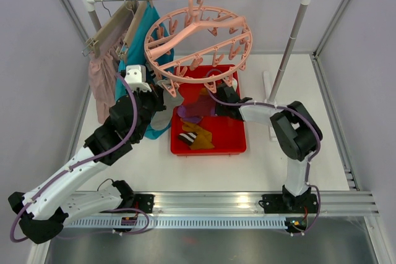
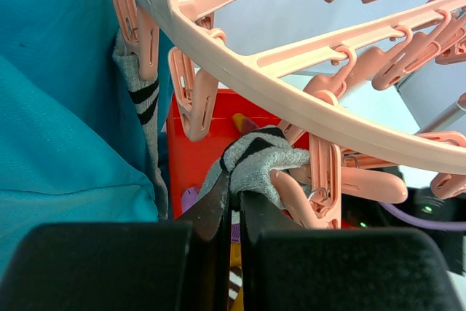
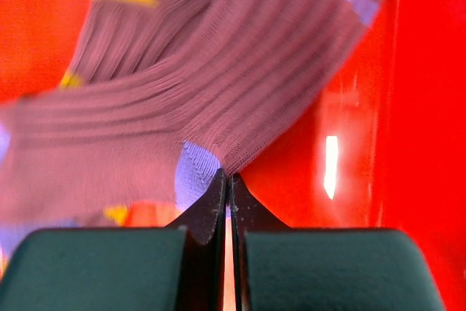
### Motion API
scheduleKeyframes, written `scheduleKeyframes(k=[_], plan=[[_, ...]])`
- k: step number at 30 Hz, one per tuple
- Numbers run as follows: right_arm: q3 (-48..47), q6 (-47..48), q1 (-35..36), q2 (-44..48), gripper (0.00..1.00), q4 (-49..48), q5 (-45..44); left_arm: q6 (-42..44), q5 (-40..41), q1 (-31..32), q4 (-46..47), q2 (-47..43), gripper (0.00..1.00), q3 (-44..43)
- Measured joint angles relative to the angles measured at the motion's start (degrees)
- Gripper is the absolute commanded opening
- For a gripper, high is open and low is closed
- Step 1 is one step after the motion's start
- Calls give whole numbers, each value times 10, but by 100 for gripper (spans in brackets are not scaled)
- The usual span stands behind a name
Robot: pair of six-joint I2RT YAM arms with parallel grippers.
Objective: Clip the socks to the hanger
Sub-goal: Pick up the sock from the bin.
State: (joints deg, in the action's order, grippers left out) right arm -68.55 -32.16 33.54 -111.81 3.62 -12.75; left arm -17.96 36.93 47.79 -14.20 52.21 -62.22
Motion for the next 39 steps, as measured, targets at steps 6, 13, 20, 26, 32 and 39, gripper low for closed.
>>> scheduleKeyframes(k=[6,13,20,26,32,39], plan=[[81,12,8,92,0,0,84,0,0,-1,0,-1,6,0],[87,68,53,133,23,7,151,0,-3,-1,2,-1,6,0],[88,78,67,143,66,50,89,0,-12,-1,3,-1,6,0],[84,49,66,174,69,69,3,0,-13,-1,6,-3,7,0],[18,18,63,126,69,98,-62,0,-13,-1,7,-9,8,0],[-80,-5,43,38,70,134,-96,0,-15,-1,8,-10,8,0]])
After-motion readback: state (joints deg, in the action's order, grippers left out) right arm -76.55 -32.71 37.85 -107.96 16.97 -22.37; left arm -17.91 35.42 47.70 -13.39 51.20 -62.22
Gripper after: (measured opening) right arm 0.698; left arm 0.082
